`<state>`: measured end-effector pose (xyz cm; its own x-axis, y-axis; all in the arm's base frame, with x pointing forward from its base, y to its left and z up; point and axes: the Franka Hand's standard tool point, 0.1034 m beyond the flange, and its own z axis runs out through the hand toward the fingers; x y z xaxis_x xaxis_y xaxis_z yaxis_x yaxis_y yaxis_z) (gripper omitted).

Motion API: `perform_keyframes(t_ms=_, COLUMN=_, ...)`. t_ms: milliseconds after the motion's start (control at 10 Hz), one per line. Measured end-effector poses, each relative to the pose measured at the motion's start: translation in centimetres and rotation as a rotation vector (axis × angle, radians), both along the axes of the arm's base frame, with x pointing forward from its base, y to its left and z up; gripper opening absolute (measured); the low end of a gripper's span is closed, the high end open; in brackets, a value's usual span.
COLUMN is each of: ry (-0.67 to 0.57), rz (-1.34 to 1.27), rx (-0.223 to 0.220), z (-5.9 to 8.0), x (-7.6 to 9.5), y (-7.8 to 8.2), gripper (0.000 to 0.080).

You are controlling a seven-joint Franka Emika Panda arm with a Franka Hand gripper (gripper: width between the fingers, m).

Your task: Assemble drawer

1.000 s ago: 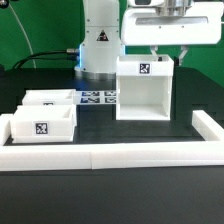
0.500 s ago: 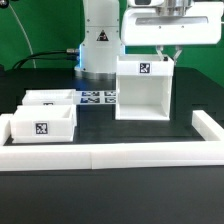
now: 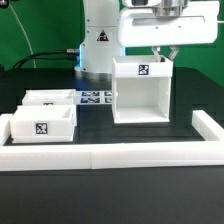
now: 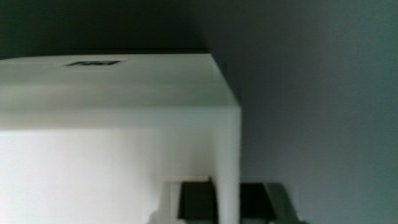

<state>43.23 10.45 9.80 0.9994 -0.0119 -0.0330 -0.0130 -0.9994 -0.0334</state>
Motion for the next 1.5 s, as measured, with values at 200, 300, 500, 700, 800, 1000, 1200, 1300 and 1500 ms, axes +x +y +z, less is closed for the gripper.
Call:
perform_keyframes(t_ms=200, ry=-0.020, rz=0.004, rx=0.011, z=0.0, x=3.1, y=-0.2, gripper=0.0037)
perform_keyframes(t_ms=300, ry=-0.031, rz=0.006, rx=0.016, z=0.0, x=4.8, y=-0.3, gripper=0.0037)
perform_keyframes(t_ms=500, ry=-0.058, rz=-0.002, rx=0.027, z=0.0, x=8.0, y=0.0, gripper=0.0038)
perform_keyframes(t_ms=700, ry=-0.081, rz=-0.009, rx=0.035, z=0.0, x=10.4, y=0.2, gripper=0.0038)
perform_keyframes(t_ms=800, ry=-0.094, rz=-0.012, rx=0.040, z=0.1, x=11.7, y=0.3, gripper=0.0038)
perform_keyframes(t_ms=1000, ry=-0.111, rz=-0.015, rx=0.047, z=0.1, x=13.5, y=0.6, gripper=0.0038)
perform_keyframes(t_ms=1200, ry=-0.118, rz=-0.033, rx=0.049, z=0.2, x=13.9, y=0.7, gripper=0.0038)
perform_keyframes(t_ms=1300, ry=-0.118, rz=-0.028, rx=0.049, z=0.2, x=13.9, y=0.7, gripper=0.0038)
perform_keyframes(t_ms=1500, ry=-0.115, rz=-0.095, rx=0.056, z=0.3, x=13.9, y=0.8, gripper=0.0038)
